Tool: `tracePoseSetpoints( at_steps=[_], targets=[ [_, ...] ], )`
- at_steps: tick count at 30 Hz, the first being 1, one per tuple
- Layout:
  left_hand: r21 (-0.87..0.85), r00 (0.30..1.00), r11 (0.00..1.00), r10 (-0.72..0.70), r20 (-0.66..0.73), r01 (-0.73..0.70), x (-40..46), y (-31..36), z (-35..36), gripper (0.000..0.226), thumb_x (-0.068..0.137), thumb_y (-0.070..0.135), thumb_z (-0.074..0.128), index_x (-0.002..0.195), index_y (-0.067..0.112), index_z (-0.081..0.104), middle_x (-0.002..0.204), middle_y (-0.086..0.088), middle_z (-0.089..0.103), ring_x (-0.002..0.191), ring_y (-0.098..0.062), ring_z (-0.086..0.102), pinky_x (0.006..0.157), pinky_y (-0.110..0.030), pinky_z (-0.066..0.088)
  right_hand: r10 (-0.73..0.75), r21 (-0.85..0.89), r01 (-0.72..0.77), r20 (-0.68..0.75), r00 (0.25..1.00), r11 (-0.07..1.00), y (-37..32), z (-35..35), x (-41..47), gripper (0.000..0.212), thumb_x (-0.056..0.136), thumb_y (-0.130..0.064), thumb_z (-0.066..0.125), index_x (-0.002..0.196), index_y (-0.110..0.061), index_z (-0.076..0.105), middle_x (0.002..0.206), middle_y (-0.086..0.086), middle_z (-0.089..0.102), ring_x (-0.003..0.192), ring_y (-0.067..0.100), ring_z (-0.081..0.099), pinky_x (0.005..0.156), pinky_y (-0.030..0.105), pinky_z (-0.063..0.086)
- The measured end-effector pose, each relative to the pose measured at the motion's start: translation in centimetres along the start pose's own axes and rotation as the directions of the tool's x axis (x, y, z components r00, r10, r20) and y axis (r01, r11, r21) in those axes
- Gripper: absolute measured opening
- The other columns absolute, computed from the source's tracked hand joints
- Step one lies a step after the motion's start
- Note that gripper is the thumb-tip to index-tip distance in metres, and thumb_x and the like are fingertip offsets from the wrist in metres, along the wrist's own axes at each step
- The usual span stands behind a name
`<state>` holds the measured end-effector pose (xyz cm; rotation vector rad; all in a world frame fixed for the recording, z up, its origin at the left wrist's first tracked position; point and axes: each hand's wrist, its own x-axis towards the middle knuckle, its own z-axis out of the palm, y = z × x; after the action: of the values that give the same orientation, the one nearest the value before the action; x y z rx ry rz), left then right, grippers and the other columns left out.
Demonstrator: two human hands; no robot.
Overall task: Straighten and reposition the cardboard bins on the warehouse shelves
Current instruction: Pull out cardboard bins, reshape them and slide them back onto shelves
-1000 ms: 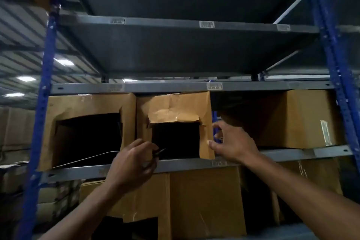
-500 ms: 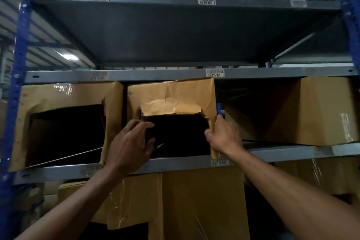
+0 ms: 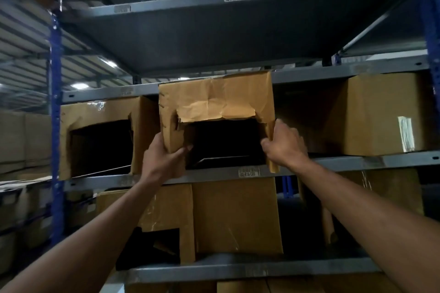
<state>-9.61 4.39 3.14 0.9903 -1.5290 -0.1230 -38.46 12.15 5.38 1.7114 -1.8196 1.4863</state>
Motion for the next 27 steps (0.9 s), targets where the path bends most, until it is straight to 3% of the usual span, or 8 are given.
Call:
tracePoseSetpoints(
  at_steps=[2, 5, 8, 13, 16, 19, 23, 27],
  targets=[
    [0.009, 0.998, 0.999, -0.048, -0.031, 0.049, -0.9, 1.1, -0.7, 0.088, 0.069, 0.065, 0.077, 0.141, 0.019, 0.054, 0.121, -0.008, 0.07, 0.108, -0.031, 0.069, 0.092, -0.055, 0.061, -0.004, 0.032, 0.004, 0.004, 1.0, 0.999, -0.6, -1.7, -1.3, 0.019, 0.098, -0.024, 0.066, 0.109, -0.018, 0.051, 0.089, 0.002, 0.061, 0.076, 0.018, 0.064, 0.061, 0.034, 0.054],
    [0.039, 0.999, 0.998, -0.04, -0.033, 0.041, -2.5, 2.9, -2.2, 0.074, 0.072, 0.057, 0.075, 0.133, 0.021, 0.057, 0.113, -0.006, 0.071, 0.102, -0.03, 0.07, 0.089, -0.055, 0.062, 0.002, 0.029, -0.002, -0.01, 1.0, 1.0, -1.5, -4.4, -3.6, 0.021, 0.097, -0.027, 0.068, 0.108, -0.022, 0.05, 0.089, 0.002, 0.063, 0.076, 0.021, 0.068, 0.069, 0.047, 0.062],
    [0.054, 1.0, 0.999, -0.001, -0.018, 0.002, -5.1, 5.9, -4.7, 0.078, 0.081, 0.048, 0.086, 0.144, 0.022, 0.049, 0.116, -0.003, 0.066, 0.103, -0.027, 0.068, 0.091, -0.051, 0.063, -0.004, 0.002, 0.004, -0.042, 0.999, 1.0, -2.7, -7.5, -6.3, 0.019, 0.097, -0.027, 0.067, 0.1, -0.024, 0.048, 0.084, 0.002, 0.064, 0.071, 0.02, 0.068, 0.068, 0.048, 0.063],
    [-0.022, 0.997, 1.0, 0.008, 0.079, -0.007, -10.0, 10.8, -10.7, 0.08, 0.083, 0.034, 0.088, 0.148, 0.026, 0.043, 0.125, -0.004, 0.062, 0.112, -0.027, 0.063, 0.098, -0.049, 0.058, 0.011, -0.027, -0.014, -0.106, 0.994, 1.0, -5.8, -13.5, -12.7, 0.019, 0.098, -0.024, 0.065, 0.095, -0.025, 0.047, 0.079, 0.0, 0.063, 0.064, 0.016, 0.066, 0.059, 0.038, 0.059],
    [-0.06, 0.996, 0.998, 0.031, 0.088, -0.026, -14.6, 12.8, -14.8, 0.07, 0.082, 0.029, 0.089, 0.139, 0.025, 0.048, 0.122, -0.001, 0.063, 0.11, -0.024, 0.063, 0.096, -0.048, 0.058, 0.018, -0.055, -0.023, -0.099, 0.995, 0.998, -8.0, -17.5, -18.3, 0.017, 0.098, -0.021, 0.066, 0.097, -0.022, 0.049, 0.077, 0.0, 0.061, 0.061, 0.013, 0.062, 0.05, 0.027, 0.043],
    [-0.086, 0.996, 0.996, 0.042, 0.083, -0.035, -19.5, 14.6, -18.8, 0.069, 0.084, 0.024, 0.086, 0.141, 0.025, 0.048, 0.122, 0.0, 0.062, 0.111, -0.024, 0.063, 0.099, -0.052, 0.057, -0.018, -0.071, 0.01, -0.104, 0.994, 0.997, -10.3, -21.1, -23.6, 0.018, 0.097, -0.019, 0.065, 0.095, -0.021, 0.048, 0.074, 0.0, 0.059, 0.058, 0.012, 0.058, 0.049, 0.025, 0.037],
    [-0.11, 0.996, 0.994, 0.034, 0.077, -0.025, -24.9, 17.5, -23.6, 0.067, 0.086, 0.028, 0.082, 0.142, 0.025, 0.046, 0.124, -0.004, 0.063, 0.112, -0.028, 0.065, 0.096, -0.059, 0.058, -0.054, -0.072, 0.042, -0.168, 0.984, 0.997, -13.4, -25.3, -29.2, 0.015, 0.097, -0.019, 0.066, 0.095, -0.021, 0.05, 0.069, -0.003, 0.059, 0.053, 0.01, 0.058, 0.046, 0.023, 0.041],
    [-0.116, 0.999, 0.992, 0.051, 0.0, -0.05, -29.9, 20.8, -27.4, 0.065, 0.08, 0.042, 0.073, 0.137, 0.018, 0.051, 0.115, -0.004, 0.064, 0.101, -0.024, 0.064, 0.089, -0.056, 0.06, -0.198, -0.068, 0.186, -0.343, 0.918, 0.98, -16.4, -29.9, -33.1, 0.012, 0.098, -0.019, 0.063, 0.094, -0.024, 0.053, 0.064, -0.006, 0.053, 0.051, 0.006, 0.054, 0.049, 0.02, 0.04]
  ],
)
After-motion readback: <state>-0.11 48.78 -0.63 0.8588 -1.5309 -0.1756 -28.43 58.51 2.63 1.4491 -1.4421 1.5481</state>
